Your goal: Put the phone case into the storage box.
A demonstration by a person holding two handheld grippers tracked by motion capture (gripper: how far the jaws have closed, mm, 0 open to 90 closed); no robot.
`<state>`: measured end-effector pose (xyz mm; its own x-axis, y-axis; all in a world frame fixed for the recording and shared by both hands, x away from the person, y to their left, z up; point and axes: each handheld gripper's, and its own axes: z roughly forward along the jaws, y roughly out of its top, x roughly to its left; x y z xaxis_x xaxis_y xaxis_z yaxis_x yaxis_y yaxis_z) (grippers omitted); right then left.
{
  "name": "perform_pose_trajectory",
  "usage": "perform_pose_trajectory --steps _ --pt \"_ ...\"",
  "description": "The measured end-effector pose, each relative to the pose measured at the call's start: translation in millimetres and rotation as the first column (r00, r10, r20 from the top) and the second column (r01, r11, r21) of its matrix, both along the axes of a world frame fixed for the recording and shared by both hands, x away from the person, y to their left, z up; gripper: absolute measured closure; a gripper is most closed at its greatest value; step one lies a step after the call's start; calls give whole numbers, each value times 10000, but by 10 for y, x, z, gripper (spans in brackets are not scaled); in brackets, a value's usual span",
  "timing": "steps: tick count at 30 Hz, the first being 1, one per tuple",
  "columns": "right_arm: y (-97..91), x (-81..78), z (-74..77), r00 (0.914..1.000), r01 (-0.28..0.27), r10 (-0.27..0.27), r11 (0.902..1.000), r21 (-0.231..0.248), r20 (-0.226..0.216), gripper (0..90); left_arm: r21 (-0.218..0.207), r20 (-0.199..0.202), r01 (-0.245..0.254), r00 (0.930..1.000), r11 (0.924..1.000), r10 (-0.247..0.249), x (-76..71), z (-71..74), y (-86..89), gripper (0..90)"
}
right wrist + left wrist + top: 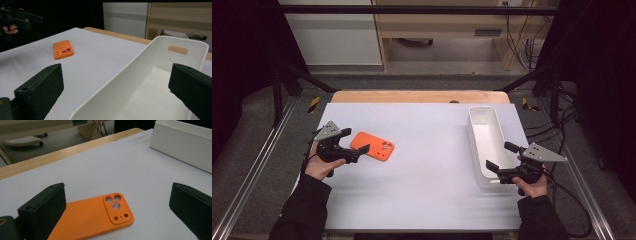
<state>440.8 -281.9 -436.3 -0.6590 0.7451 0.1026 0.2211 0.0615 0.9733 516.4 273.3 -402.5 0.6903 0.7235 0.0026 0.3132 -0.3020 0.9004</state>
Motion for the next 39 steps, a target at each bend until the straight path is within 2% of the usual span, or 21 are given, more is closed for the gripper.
perform_pose_trajectory --steps 9,19,22,23,26,30,36,39 --pt "6 1 -3 10000 5 -5 10000 2 -30 3 357 -269 -412 9987 9985 422 232 -34 -24 22" --pt "16 6 -9 10000 -20 19 10000 -23 -46 3 368 -322 -871 9956 9955 883 441 -65 -32 65" --pt "14 5 -9 10000 -5 5 10000 -11 -41 3 535 -326 -954 9947 9940 972 479 -84 -38 95" --pt "14 5 -9 10000 -1 1 10000 -12 -54 3 704 -305 -1116 9930 9913 1140 507 -95 -44 95" --pt "17 7 -11 10000 4 -4 10000 -16 -56 3 740 -318 -1190 9921 9901 1216 550 -110 -44 148" --pt "17 8 -11 10000 10 -10 10000 -21 -57 3 837 -324 -1546 9869 9844 1578 647 -146 -41 225" --pt "18 7 -11 10000 2 -2 10000 -23 -62 3 895 -315 -1577 9864 9834 1611 714 -194 -62 325" --pt "18 7 -11 10000 7 -7 10000 -23 -63 3 1105 -442 -1746 9826 9784 1803 769 -256 -56 380"
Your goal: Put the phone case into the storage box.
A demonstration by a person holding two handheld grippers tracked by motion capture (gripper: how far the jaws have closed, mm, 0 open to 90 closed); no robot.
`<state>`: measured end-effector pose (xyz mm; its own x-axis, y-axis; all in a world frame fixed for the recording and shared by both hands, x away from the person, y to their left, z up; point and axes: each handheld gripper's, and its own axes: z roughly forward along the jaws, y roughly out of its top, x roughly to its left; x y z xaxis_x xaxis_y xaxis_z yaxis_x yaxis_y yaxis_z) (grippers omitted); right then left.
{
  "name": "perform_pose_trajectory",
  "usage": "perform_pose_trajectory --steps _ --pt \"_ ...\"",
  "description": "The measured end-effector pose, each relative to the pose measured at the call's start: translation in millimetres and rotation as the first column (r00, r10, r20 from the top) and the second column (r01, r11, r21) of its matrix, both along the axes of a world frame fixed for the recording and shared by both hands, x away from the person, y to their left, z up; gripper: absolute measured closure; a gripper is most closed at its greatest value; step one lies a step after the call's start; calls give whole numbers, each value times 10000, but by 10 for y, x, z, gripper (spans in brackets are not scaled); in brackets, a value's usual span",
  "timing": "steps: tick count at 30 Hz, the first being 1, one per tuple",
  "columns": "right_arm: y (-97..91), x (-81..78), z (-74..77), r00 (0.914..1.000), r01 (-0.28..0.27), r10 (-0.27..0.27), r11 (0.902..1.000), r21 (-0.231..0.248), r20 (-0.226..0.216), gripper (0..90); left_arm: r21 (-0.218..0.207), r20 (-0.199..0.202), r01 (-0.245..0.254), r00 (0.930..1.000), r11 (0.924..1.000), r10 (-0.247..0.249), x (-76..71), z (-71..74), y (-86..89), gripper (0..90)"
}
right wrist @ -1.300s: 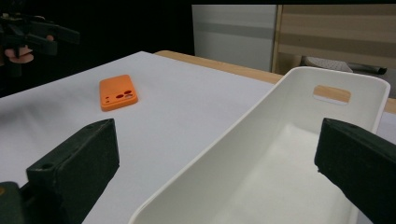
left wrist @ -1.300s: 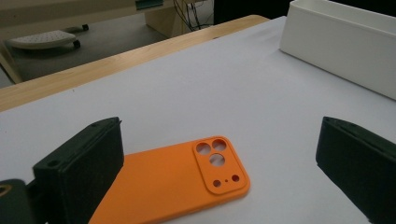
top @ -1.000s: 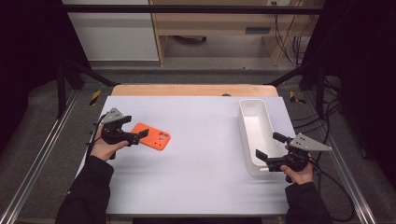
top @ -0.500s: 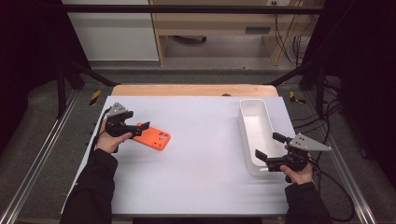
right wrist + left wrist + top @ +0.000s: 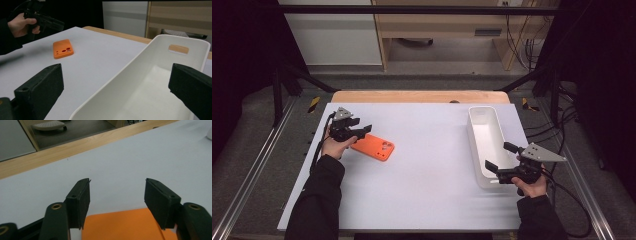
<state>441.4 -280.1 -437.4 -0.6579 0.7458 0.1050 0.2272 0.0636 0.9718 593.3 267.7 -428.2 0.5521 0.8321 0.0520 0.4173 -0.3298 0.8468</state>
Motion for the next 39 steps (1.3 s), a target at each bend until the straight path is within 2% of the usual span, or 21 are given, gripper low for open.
perform_pose_trajectory --steps 3,4,7,12,16,21,27,31,39 --pt "2 0 -1 10000 -19 19 10000 -17 -4 3 -28 -167 -53 9998 10000 52 30 -39 13 441" --pt "2 1 -2 10000 5 -5 10000 -31 -10 3 146 -253 -130 9996 9998 133 56 -79 14 475" --pt "3 1 -3 10000 10 -10 10000 -34 -26 3 297 -331 -237 9991 9993 247 88 -123 13 533" --pt "4 1 -3 10000 -1 1 10000 -47 -17 3 363 -506 -378 9979 9986 396 133 -187 14 660" --pt "5 3 -4 10000 2 -2 10000 -61 -22 3 673 -477 -430 9978 9968 463 153 -222 4 696" --pt "5 2 -3 10000 -6 6 10000 -52 -14 3 827 -576 -586 9963 9949 635 201 -279 -2 750" --pt "8 2 -5 10000 0 0 10000 -71 -17 3 810 -796 -859 9925 9930 924 263 -350 3 837" --pt "6 4 -5 10000 6 -6 10000 -87 -23 3 1076 -894 -806 9919 9909 904 308 -353 -41 891" --pt "-1 -3 1 10000 3 -3 10000 -40 8 3 1516 -887 -874 9909 9846 1016 363 -366 -117 896"
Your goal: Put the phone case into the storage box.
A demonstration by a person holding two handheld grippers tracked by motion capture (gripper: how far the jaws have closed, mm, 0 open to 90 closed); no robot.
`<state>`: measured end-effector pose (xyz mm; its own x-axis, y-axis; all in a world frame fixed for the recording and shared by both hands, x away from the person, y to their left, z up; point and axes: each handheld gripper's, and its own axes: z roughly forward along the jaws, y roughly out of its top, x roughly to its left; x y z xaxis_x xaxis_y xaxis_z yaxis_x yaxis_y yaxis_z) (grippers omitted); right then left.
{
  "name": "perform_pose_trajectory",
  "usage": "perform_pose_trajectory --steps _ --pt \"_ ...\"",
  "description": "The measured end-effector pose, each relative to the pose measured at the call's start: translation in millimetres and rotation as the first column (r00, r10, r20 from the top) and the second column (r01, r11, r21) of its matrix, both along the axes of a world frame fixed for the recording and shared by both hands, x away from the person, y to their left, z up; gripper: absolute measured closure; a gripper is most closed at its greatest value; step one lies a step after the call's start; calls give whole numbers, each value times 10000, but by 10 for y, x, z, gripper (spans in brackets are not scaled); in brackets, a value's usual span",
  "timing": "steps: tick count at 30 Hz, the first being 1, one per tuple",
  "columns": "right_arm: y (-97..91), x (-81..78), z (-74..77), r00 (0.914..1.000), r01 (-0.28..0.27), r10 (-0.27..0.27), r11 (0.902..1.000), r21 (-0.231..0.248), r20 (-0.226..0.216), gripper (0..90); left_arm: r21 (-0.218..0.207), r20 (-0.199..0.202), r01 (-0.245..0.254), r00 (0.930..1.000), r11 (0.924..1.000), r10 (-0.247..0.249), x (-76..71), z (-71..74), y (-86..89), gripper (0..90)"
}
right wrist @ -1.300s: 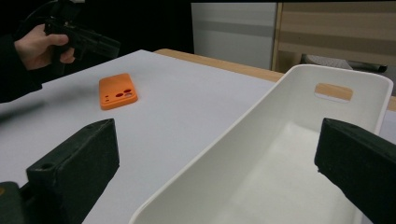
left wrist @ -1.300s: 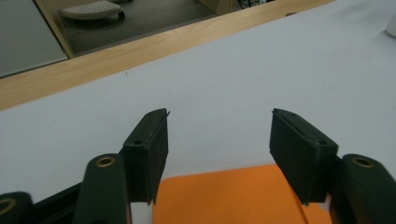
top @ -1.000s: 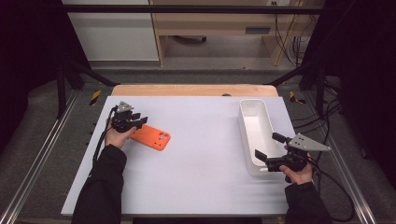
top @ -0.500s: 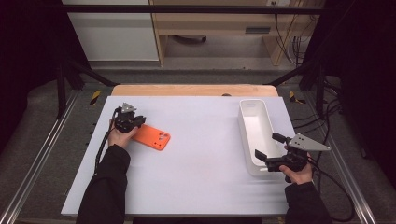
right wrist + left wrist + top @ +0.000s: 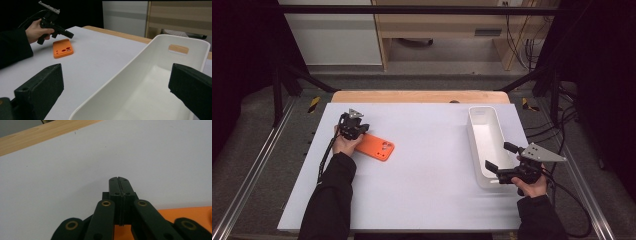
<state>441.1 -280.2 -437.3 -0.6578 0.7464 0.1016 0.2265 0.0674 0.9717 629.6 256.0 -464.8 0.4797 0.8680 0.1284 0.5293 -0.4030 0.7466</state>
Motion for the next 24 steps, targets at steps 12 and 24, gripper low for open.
perform_pose_trajectory --steps 12,24 --pt "6 4 -4 10000 -3 3 10000 -43 -44 3 176 -450 4 9990 9998 4 39 -64 60 896" --pt "16 11 -10 9999 -65 64 10000 -55 -107 3 450 -733 -53 9973 9990 86 17 -33 76 897"
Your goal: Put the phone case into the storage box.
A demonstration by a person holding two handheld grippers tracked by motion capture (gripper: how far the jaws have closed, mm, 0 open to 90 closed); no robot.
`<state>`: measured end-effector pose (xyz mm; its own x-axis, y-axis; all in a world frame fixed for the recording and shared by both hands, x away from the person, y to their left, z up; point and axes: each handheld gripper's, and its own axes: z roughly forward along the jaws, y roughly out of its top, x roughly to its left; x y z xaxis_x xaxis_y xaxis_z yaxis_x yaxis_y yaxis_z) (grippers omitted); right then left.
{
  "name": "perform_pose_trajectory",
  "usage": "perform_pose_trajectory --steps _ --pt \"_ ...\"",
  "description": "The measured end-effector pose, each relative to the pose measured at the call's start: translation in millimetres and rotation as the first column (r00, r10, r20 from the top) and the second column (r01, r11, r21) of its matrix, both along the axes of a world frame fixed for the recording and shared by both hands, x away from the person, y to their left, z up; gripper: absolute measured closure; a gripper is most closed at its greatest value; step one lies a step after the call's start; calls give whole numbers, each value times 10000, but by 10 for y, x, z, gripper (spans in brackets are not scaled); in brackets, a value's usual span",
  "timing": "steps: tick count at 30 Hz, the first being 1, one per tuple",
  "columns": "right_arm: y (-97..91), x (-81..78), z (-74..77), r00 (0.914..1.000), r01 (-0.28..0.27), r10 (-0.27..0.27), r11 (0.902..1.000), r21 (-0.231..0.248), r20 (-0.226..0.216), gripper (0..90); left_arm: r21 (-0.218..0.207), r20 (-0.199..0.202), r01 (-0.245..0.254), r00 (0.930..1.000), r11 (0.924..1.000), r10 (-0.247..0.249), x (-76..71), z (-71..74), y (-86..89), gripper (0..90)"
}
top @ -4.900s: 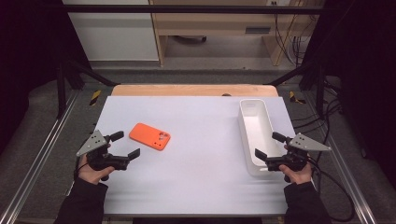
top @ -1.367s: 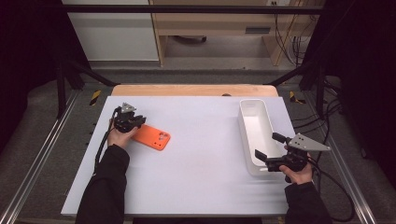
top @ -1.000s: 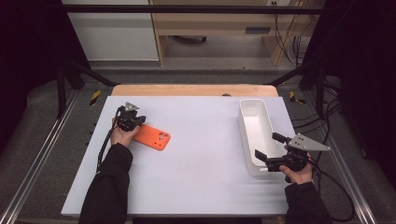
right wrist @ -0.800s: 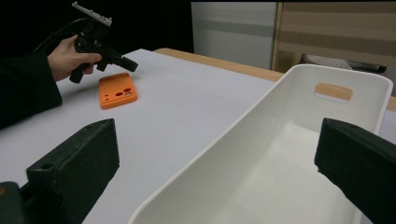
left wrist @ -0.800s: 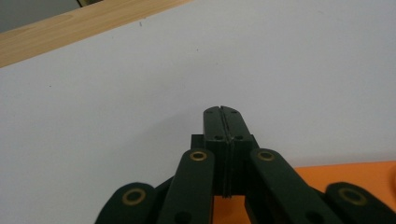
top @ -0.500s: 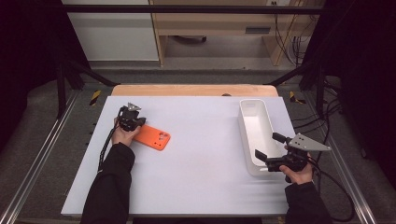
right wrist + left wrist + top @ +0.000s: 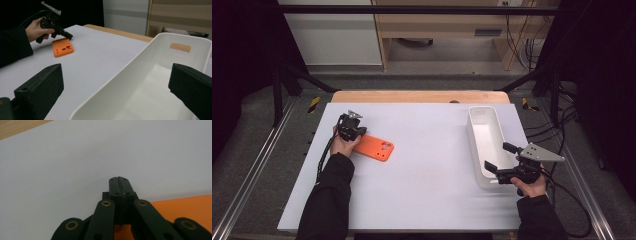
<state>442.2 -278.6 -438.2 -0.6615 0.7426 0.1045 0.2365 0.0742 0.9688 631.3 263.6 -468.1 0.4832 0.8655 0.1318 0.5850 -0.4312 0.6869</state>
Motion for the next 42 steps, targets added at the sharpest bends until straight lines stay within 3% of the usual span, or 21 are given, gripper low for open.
perform_pose_trajectory --steps 3,12,16,42 --pt "-1 -1 2 10000 2 -2 10000 13 6 3 241 -12 -27 10000 9997 28 -17 10 -11 897" --pt "-4 -4 6 10000 -14 14 10000 52 6 3 424 -397 -139 9991 9990 156 -90 42 23 898" --pt "-3 -6 10 10000 -23 23 10000 39 14 3 226 -439 -210 9988 9995 220 -151 37 66 898" --pt "8 -8 17 9999 -138 138 9999 50 22 3 280 -415 85 9991 9996 -74 -654 23 169 899"
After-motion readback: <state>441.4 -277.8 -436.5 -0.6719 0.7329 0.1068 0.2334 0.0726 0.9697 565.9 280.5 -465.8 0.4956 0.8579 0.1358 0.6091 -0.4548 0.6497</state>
